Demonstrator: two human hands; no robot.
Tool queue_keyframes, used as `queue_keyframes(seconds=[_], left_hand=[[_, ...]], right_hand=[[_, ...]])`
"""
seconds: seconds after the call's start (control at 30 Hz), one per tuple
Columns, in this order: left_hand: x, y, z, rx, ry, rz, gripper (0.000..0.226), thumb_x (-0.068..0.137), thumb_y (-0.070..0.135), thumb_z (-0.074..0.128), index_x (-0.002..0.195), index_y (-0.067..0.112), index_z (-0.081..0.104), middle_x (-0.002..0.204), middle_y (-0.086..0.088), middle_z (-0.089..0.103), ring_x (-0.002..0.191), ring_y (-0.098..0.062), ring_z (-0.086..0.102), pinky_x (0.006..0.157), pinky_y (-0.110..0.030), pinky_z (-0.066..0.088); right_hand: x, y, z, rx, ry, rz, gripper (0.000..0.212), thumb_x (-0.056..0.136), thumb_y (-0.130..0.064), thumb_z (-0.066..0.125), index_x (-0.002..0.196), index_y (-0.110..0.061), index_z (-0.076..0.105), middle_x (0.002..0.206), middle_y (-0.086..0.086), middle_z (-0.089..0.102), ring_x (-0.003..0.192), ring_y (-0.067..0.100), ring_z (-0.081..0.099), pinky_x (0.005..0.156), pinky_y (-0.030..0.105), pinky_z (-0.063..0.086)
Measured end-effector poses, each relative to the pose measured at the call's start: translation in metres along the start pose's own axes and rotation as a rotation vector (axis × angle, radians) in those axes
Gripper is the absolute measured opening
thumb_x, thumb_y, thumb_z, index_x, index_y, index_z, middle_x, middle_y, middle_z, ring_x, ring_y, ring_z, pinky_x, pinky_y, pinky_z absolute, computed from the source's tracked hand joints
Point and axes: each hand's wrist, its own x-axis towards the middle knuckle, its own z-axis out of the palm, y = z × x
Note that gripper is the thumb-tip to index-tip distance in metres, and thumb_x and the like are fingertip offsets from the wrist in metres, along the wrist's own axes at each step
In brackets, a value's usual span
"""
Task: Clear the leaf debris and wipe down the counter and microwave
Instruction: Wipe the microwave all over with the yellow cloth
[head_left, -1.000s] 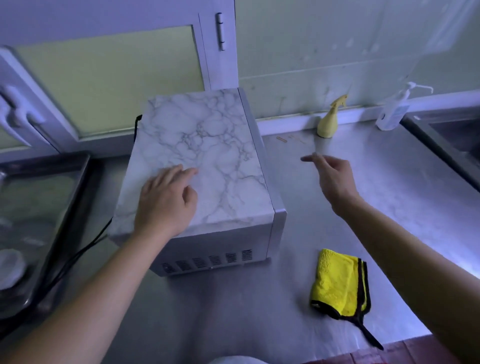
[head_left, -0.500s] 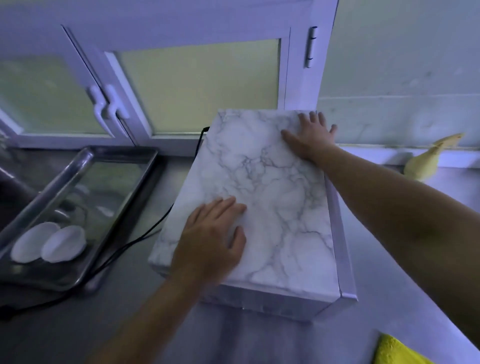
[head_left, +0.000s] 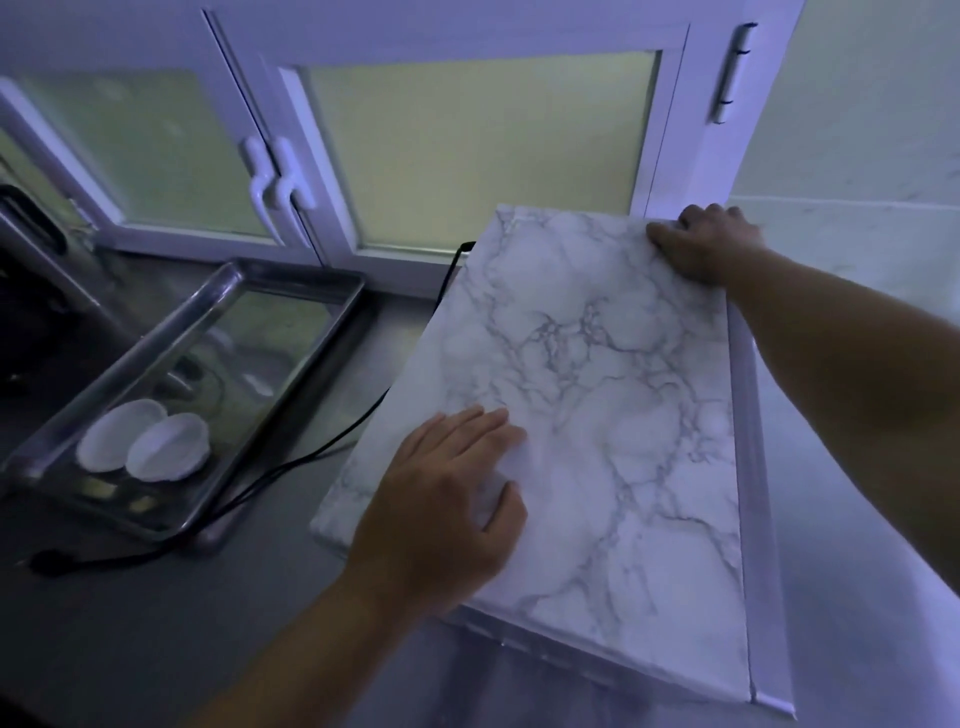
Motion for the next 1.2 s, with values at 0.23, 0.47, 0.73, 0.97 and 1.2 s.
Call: queue_keyframes(seconds=[0.23,0.47,0.73,0.97,1.2], left_hand=[[-0.001,-0.005,-0.009,-0.038,-0.015,0.034,0.046,0.082,0.032,0.050,0.122,0.022,0.070,0.134,0.007,0.063,0.129,-0.010,0.053,0.113,-0.033,0.038],[0.003,-0.034,-0.025,-0.073,-0.078,0.076,0.049,0.082,0.029,0.048,0.124,0.014,0.068,0.134,-0.001,0.063,0.126,-0.018,0.057,0.109,-0.036,0.042],[0.036,-0.094,-0.040,0.067,-0.123,0.073,0.067,0.079,0.047,0.033,0.132,0.019,0.062,0.141,-0.003,0.057,0.134,-0.020,0.049,0.114,-0.042,0.032],[0.065,-0.144,-0.048,0.225,-0.255,0.105,0.076,0.079,0.065,0.018,0.144,0.038,0.047,0.155,0.009,0.040,0.142,-0.016,0.035,0.118,-0.037,0.014],[0.072,-0.176,-0.044,0.090,-0.135,0.111,0.050,0.095,0.046,0.049,0.140,0.025,0.055,0.148,-0.005,0.050,0.136,-0.024,0.046,0.111,-0.032,0.026]], right_hand=[[-0.017,0.015,-0.004,-0.004,-0.009,0.026,0.077,0.091,-0.066,0.029,0.141,-0.010,0.047,0.140,0.020,0.048,0.131,0.038,0.041,0.105,0.047,0.035],[-0.068,0.041,-0.012,-0.047,0.009,0.182,0.082,0.091,-0.067,0.026,0.143,-0.007,0.043,0.145,0.019,0.044,0.136,0.035,0.037,0.107,0.052,0.031],[-0.144,0.061,-0.014,-0.019,0.031,0.372,0.086,0.088,-0.070,0.023,0.143,-0.008,0.043,0.147,0.017,0.043,0.139,0.033,0.033,0.110,0.056,0.026],[-0.254,0.052,-0.016,0.018,0.118,0.648,0.088,0.088,-0.071,0.025,0.146,-0.007,0.042,0.150,0.014,0.041,0.140,0.031,0.032,0.108,0.054,0.025],[-0.381,0.003,-0.013,0.090,0.219,0.838,0.072,0.081,-0.061,0.029,0.131,-0.015,0.050,0.135,0.022,0.046,0.130,0.035,0.034,0.105,0.050,0.024]])
